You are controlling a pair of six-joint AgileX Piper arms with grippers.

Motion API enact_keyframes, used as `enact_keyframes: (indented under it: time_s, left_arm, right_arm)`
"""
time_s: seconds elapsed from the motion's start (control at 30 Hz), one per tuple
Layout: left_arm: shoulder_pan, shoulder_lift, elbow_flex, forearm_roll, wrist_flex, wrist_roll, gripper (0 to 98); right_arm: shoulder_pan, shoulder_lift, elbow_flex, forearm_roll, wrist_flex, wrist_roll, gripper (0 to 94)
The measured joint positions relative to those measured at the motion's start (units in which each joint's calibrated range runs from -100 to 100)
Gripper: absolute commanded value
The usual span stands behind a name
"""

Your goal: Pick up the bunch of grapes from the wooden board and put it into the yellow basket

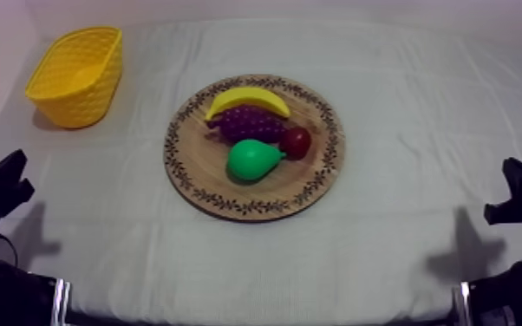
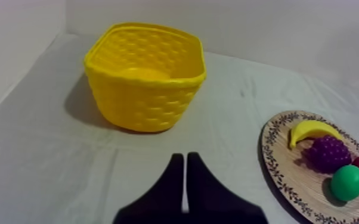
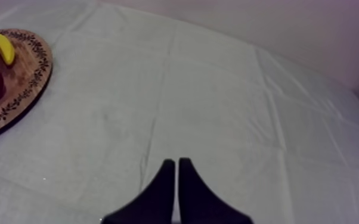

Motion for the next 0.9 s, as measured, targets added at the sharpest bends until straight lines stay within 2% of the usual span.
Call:
enact_keyframes:
  time_s: [0.43, 0.9]
  left_arm:
    - [0.59, 0.00, 0.00, 0.00, -0.07, -0.04, 0.0]
    - [9.47, 1.10, -0.72, -0.05, 0.22, 0.48, 0.0]
  right_arm:
    - [0.00, 0.00, 0.00, 0.00, 0.00, 0.00, 0.3]
    - [0.00, 0.00, 0.00, 0.00, 0.00, 0.00, 0.3]
